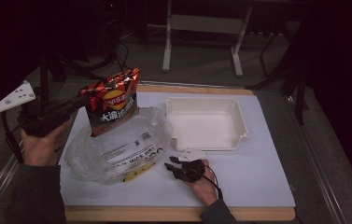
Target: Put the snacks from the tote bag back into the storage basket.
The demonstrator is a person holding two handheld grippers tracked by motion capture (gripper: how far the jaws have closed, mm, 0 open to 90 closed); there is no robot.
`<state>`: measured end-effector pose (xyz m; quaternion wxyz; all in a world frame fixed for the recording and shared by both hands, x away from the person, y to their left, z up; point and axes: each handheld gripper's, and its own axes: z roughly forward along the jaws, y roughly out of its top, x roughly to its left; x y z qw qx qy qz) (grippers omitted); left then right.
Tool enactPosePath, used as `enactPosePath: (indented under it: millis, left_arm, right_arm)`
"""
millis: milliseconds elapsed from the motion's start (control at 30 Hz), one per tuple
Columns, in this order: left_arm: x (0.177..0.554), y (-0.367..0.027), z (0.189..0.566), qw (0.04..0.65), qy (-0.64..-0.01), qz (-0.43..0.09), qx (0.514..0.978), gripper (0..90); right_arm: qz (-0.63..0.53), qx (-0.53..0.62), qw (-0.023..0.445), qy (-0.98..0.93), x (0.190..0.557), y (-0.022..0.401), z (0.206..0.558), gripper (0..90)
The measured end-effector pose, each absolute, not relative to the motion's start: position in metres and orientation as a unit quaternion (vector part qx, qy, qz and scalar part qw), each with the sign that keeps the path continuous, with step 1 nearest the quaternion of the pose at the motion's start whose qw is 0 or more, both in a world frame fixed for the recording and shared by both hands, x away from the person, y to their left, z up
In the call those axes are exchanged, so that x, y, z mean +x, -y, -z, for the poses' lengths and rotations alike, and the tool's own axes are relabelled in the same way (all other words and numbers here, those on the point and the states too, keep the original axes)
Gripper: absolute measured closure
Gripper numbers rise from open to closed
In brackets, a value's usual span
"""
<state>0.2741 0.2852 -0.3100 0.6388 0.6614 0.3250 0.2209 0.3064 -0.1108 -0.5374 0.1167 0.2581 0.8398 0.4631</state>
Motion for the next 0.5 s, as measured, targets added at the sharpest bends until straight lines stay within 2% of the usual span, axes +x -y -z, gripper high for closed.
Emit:
enactPosePath:
  millis: [500]
  left_arm:
    - [0.288, -0.284, 0.308, 0.64, -0.328, -0.218, 0.66, 89.0]
  right_arm:
    - [-0.467, 0.26, 0.117, -0.837, 0.306, 0.112, 0.537, 63.7]
